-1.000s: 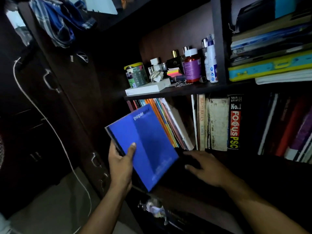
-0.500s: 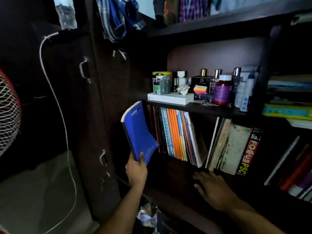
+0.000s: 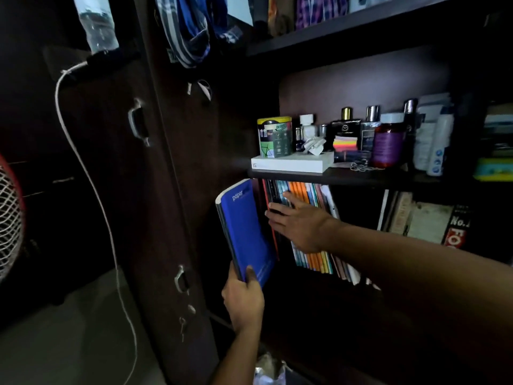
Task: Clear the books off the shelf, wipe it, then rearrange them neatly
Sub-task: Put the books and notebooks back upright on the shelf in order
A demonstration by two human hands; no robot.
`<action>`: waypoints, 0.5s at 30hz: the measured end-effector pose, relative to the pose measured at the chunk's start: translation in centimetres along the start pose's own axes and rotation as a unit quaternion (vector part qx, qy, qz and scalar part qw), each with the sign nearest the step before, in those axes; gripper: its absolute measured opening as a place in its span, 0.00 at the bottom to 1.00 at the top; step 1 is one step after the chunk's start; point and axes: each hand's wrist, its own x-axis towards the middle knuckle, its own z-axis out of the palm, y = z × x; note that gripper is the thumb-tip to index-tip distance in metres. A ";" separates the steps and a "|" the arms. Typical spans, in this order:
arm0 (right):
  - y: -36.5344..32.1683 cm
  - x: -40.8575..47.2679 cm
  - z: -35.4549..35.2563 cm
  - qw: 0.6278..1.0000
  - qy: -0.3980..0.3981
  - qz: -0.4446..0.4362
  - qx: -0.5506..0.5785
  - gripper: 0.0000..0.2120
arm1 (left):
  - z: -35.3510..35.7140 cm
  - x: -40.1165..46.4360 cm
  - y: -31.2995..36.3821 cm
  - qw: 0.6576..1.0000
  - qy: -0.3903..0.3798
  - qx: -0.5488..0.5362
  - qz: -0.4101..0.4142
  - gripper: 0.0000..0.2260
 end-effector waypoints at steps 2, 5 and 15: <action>0.6 0.5 1.1 0.999 -0.008 0.003 -0.044 0.31 | 0.2 0.3 -0.1 1.000 -0.001 -0.003 -0.008 0.17; 0.7 0.5 2.1 0.994 -0.018 0.016 -0.104 0.33 | 0.4 0.3 -0.1 1.000 0.002 -0.006 -0.010 0.18; -0.3 -1.4 2.5 0.992 -0.011 0.038 -0.122 0.30 | 0.0 -0.2 0.6 1.000 -0.003 0.001 -0.021 0.17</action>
